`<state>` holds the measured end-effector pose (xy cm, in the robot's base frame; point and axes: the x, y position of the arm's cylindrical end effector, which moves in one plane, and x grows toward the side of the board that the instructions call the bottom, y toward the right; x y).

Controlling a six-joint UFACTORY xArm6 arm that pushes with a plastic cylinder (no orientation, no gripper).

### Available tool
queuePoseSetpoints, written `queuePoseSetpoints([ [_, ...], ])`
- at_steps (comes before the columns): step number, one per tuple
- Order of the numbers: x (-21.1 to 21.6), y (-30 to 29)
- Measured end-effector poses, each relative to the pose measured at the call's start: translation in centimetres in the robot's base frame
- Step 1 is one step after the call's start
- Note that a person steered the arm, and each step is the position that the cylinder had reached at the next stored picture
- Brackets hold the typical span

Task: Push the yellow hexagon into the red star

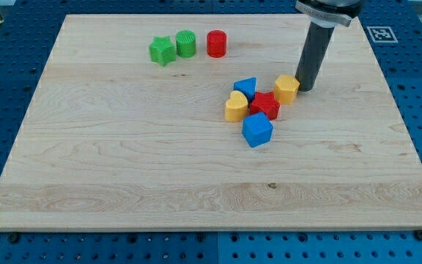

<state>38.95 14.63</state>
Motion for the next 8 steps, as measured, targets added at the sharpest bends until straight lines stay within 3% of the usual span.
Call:
queuePoseSetpoints([
  [3,-0.4,-1.9],
  [5,-7.8,-4.4],
  [7,-18.2,-10.6],
  [8,-19.7,-14.1],
])
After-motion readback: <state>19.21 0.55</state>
